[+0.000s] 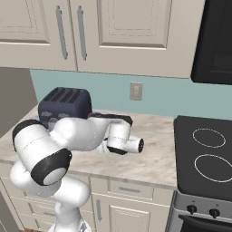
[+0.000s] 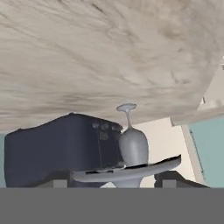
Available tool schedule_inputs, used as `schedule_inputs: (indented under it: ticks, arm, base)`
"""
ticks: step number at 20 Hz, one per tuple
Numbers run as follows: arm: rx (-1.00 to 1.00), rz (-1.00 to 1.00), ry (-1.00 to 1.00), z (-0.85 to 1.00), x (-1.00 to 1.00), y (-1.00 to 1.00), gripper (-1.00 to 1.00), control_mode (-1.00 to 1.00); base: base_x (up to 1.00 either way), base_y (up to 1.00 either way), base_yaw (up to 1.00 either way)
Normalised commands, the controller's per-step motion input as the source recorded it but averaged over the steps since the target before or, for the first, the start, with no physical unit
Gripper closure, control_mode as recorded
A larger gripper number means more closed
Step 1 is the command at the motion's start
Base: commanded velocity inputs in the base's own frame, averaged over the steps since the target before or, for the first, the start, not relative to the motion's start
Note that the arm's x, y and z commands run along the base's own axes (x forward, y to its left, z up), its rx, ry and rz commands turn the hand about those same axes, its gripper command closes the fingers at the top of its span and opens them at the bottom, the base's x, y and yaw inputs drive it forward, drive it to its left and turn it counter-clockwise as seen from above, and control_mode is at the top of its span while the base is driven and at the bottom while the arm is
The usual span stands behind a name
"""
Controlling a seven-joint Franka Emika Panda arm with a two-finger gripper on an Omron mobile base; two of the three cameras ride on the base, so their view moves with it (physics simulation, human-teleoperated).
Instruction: Retrieve the wine glasses from the counter and place one next to each plate.
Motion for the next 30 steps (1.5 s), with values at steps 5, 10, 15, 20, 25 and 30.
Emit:
schedule_inputs:
  ticks: [5,10,15,20,25,30]
  arm:
    - [0.0,-0.05,-0.09,0.77,-0.78,0.0,1.0,-1.0]
    - [0.03,-0.01,-0.04,0.56,-0.64,-0.01,1.0,-1.0]
    - [0.04,0.0,0.0,0.52,-0.58,0.0,1.0,-1.0]
    - [0.01,0.0,0.0,0.53,-0.57,0.0,1.0,-1.0]
    - [0.0,0.0,0.0,0.35,-0.45,0.0,1.0,1.0]
    - [0.0,0.0,0.0,0.0,0.0,0.0,1.0,1.0]
  base:
    - [0.0,0.0,0.0]
    - [0.0,0.0,0.0]
    - [0.0,0.0,0.0]
    - [0.0,0.0,0.0]
    - [-0.13,0.0,0.0]
    - [-0.85,-0.06,0.0]
